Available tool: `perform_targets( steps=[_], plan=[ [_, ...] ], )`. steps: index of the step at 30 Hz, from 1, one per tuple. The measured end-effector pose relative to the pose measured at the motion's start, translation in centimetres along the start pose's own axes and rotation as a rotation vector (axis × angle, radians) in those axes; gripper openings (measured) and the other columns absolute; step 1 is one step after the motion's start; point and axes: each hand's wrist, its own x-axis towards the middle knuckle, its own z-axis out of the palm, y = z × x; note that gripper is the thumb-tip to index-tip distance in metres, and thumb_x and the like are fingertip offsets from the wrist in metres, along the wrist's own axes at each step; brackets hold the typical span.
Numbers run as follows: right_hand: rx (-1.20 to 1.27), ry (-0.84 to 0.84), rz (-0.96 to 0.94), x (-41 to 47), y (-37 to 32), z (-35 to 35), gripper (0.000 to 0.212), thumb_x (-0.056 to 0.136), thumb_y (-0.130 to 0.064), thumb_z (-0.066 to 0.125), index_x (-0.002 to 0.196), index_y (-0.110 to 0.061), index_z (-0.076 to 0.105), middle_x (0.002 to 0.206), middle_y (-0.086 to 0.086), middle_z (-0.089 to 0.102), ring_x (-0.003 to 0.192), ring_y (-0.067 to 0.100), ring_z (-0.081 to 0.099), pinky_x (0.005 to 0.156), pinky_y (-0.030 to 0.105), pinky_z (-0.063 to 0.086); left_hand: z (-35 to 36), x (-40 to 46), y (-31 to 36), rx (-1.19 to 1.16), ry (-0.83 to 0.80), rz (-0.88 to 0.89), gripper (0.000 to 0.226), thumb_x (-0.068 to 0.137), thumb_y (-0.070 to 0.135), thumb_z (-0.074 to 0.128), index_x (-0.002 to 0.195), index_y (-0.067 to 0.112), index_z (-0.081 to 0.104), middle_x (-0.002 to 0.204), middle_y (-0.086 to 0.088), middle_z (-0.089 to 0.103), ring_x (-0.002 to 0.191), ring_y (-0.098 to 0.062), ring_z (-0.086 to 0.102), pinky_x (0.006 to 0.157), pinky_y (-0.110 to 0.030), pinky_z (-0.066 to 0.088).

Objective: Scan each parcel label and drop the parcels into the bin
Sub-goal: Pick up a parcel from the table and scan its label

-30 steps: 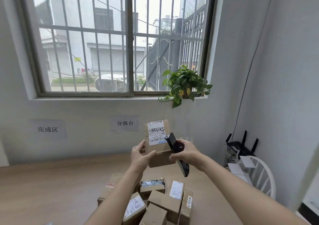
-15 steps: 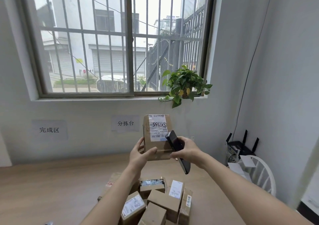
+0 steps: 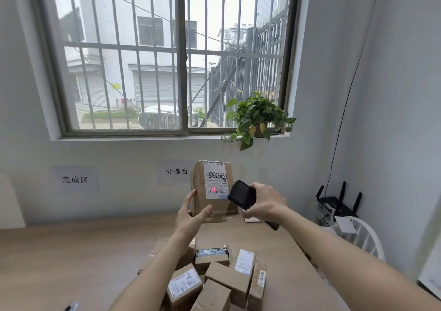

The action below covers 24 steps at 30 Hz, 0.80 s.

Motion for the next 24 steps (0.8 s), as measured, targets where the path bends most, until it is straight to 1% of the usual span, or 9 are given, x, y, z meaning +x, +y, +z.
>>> perform_targets(
  steps=[2, 4, 10, 13, 17, 20, 24],
  plan=[
    [-0.075, 0.025, -0.012, 0.0, 0.1, -0.5, 0.07, 0.061, -0.037, 0.086, 0.124, -0.031, 0.056, 0.108, -0.006, 0.067, 0.1, 0.021, 0.064, 0.09, 0.037, 0.053, -0.7, -0.1, -0.2, 0.008, 0.024, 0.0, 0.074, 0.082, 0.033, 0.081, 0.143, 0.045, 0.041, 0.122, -0.008, 0.064, 0.105, -0.015, 0.063, 0.085, -0.026, 0.049],
    [-0.108, 0.03, -0.031, 0.0, 0.1, -0.9, 0.07, 0.06, -0.037, 0.085, 0.124, -0.032, 0.056, 0.107, -0.006, 0.067, 0.099, 0.022, 0.064, 0.093, 0.038, 0.052, -1.5, -0.4, -0.4, 0.031, 0.049, -0.012, 0.075, 0.082, 0.034, 0.08, 0.145, 0.044, 0.04, 0.124, -0.009, 0.062, 0.109, -0.019, 0.061, 0.091, -0.033, 0.048],
    [-0.129, 0.009, -0.123, -0.2, -0.2, -1.4, 0.076, 0.063, -0.035, 0.084, 0.133, -0.036, 0.055, 0.115, -0.008, 0.067, 0.105, 0.021, 0.065, 0.088, 0.032, 0.049, -3.5, -1.4, -0.6, 0.063, 0.152, -0.029, 0.074, 0.083, 0.032, 0.079, 0.145, 0.043, 0.041, 0.123, -0.006, 0.063, 0.11, -0.018, 0.06, 0.092, -0.034, 0.046],
    [-0.1, -0.023, -0.165, -0.1, -0.8, -1.2, 0.075, 0.064, -0.034, 0.084, 0.133, -0.036, 0.055, 0.115, -0.009, 0.067, 0.104, 0.021, 0.064, 0.087, 0.032, 0.049, -4.9, -2.1, -0.8, 0.053, 0.189, -0.043, 0.074, 0.083, 0.032, 0.079, 0.145, 0.043, 0.041, 0.126, -0.004, 0.062, 0.11, -0.017, 0.061, 0.092, -0.034, 0.048],
    [-0.092, -0.081, -0.234, 0.2, -1.6, -0.7, 0.071, 0.068, -0.032, 0.083, 0.133, -0.035, 0.055, 0.115, -0.007, 0.066, 0.102, 0.02, 0.061, 0.081, 0.03, 0.043, -7.1, -3.5, -1.1, 0.074, 0.265, -0.065, 0.072, 0.085, 0.031, 0.077, 0.146, 0.041, 0.04, 0.125, -0.002, 0.062, 0.109, -0.016, 0.06, 0.094, -0.033, 0.046],
    [-0.086, -0.12, -0.292, 0.5, -2.8, 0.0, 0.073, 0.068, -0.033, 0.083, 0.136, -0.034, 0.055, 0.115, -0.007, 0.066, 0.102, 0.019, 0.061, 0.082, 0.032, 0.048, -9.0, -4.8, -1.3, 0.093, 0.321, -0.082, 0.072, 0.085, 0.034, 0.077, 0.145, 0.044, 0.04, 0.123, 0.001, 0.062, 0.11, -0.015, 0.06, 0.098, -0.036, 0.047],
    [-0.062, -0.155, -0.352, 0.3, -5.7, 1.5, 0.074, 0.069, -0.034, 0.083, 0.137, -0.035, 0.053, 0.114, -0.008, 0.065, 0.102, 0.018, 0.061, 0.085, 0.033, 0.051, -12.7, -6.8, -1.5, 0.117, 0.399, -0.108, 0.072, 0.084, 0.037, 0.077, 0.144, 0.046, 0.039, 0.125, 0.005, 0.062, 0.115, -0.018, 0.059, 0.104, -0.04, 0.046]
  ],
)
